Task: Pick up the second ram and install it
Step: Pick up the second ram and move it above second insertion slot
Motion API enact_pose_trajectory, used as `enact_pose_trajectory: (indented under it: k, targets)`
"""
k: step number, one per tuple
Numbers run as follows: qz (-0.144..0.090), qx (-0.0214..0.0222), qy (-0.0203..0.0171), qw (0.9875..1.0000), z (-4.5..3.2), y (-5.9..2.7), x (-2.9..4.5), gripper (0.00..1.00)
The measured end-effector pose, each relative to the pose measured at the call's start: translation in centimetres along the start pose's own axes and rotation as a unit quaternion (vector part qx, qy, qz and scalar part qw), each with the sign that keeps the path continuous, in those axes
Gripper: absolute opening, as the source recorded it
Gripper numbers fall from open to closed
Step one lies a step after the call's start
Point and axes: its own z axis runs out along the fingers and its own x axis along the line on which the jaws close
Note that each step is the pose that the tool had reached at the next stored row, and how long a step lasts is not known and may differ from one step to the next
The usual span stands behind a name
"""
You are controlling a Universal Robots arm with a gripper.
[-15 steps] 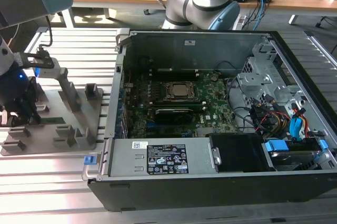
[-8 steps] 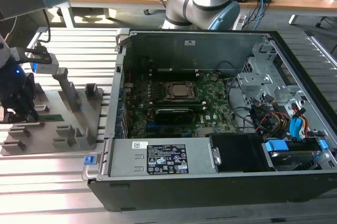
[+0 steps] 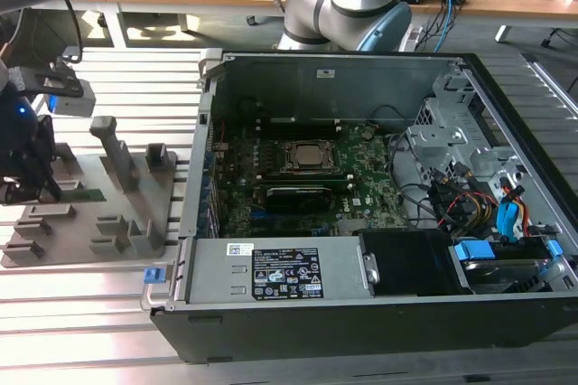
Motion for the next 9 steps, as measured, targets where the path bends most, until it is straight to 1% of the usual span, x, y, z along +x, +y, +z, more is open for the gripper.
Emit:
enact_pose_trajectory:
  k: [4,9]
  targets:
    - [0.000,-0.0001,0.0000,1.0000,-0.42,0.01,-0.02,0.14]
    - [0.000,0.0000,0.0000,1.0000,-1.31,0.03,-0.07,0.14]
